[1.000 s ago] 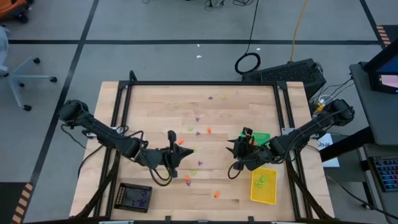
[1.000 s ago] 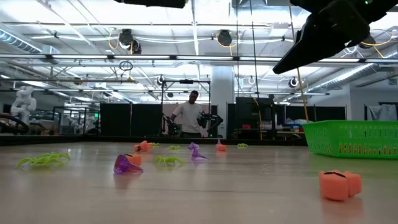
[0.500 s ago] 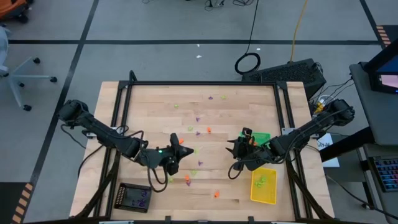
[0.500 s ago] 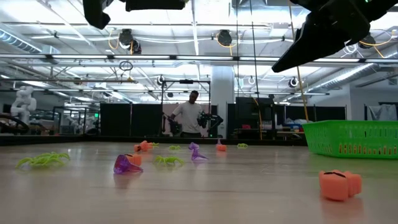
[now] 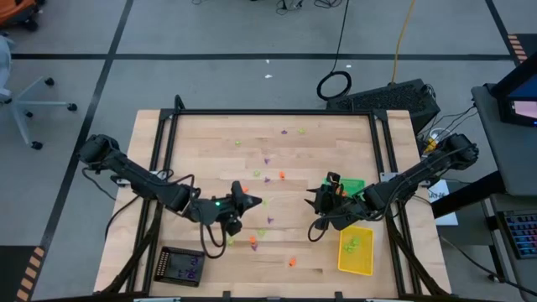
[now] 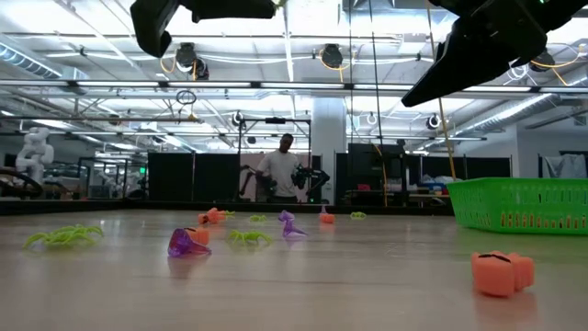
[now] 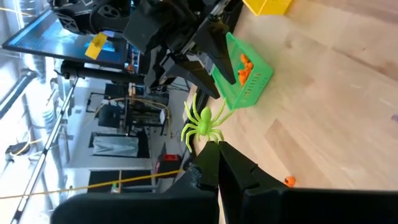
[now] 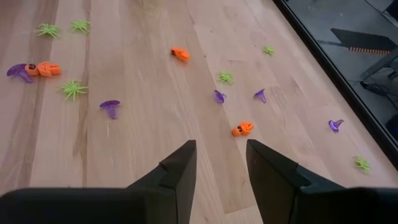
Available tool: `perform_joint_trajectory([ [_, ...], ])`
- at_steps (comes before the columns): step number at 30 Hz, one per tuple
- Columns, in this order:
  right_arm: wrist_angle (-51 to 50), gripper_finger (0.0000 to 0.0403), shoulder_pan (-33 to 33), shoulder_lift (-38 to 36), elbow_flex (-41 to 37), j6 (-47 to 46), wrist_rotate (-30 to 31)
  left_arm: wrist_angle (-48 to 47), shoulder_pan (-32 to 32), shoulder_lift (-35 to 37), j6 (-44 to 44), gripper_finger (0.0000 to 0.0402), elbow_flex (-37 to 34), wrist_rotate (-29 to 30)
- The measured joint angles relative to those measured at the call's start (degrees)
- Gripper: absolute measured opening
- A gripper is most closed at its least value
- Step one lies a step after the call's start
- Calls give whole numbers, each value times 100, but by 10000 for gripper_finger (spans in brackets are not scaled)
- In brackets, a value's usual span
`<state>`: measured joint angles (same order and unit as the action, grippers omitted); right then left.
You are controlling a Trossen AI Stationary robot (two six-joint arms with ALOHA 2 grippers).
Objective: Sort Halloween decoration
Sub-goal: Put the green spider toy into the yellow bin
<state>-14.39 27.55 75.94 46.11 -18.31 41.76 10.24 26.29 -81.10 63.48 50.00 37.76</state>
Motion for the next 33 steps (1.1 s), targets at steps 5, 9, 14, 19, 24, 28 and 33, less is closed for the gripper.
perform_joint_trajectory([
  [5, 0, 126, 0, 0, -1, -1, 2, 0, -12, 0, 3, 0, 0, 11],
  [9, 0, 126, 0, 0, 0, -2, 1, 0, -9, 0, 3, 0, 0, 28],
  [14, 0, 126, 0, 0, 0, -2, 1, 0, -9, -1, -2, 0, 0, 31],
  [19, 0, 126, 0, 0, 0, -2, 2, -1, -7, -2, -13, 0, 0, 28],
  [24, 0, 126, 0, 0, 0, -2, 1, -11, -7, -2, -163, 0, 0, 28],
  [28, 14, 126, 0, 0, 0, -4, 0, -19, -35, -2, -712, 0, 0, 28],
  [33, 320, 126, 1, 0, -2, 115, -4, -24, -117, -2, -1355, 0, 0, 28],
])
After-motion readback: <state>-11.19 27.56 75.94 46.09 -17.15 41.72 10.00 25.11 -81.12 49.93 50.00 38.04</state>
